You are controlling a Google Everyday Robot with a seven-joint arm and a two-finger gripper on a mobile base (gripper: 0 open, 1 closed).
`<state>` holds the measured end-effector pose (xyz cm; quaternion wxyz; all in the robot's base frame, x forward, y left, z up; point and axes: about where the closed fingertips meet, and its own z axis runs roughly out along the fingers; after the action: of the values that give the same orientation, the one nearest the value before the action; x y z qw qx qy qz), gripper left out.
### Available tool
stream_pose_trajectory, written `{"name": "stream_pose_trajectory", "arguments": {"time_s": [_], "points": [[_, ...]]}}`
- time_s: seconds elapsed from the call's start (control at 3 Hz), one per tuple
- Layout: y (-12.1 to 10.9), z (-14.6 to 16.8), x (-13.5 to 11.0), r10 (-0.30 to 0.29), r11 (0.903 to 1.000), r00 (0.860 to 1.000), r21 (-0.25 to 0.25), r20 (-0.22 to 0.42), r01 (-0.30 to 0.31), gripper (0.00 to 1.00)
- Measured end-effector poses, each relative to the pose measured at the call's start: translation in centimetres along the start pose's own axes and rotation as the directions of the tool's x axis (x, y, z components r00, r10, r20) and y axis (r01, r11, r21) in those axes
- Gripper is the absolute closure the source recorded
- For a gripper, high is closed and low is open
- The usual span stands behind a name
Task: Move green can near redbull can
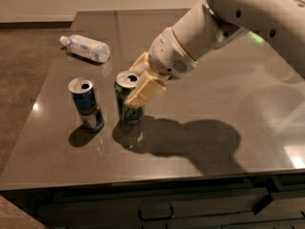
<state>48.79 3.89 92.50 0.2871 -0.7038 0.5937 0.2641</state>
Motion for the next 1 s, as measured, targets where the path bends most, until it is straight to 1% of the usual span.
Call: {"name": "stream_pose_trajectory", "arguments": {"time_s": [0.33, 1.0], "points": [[0.2, 1.4, -0.2, -0.007, 0.9998, 1.0, -0.021, -0.018, 0.007, 0.84], [-0.1, 2.7, -0.1, -0.001, 0.9993, 0.999, -0.038, -0.046, 0.0, 0.36]]}}
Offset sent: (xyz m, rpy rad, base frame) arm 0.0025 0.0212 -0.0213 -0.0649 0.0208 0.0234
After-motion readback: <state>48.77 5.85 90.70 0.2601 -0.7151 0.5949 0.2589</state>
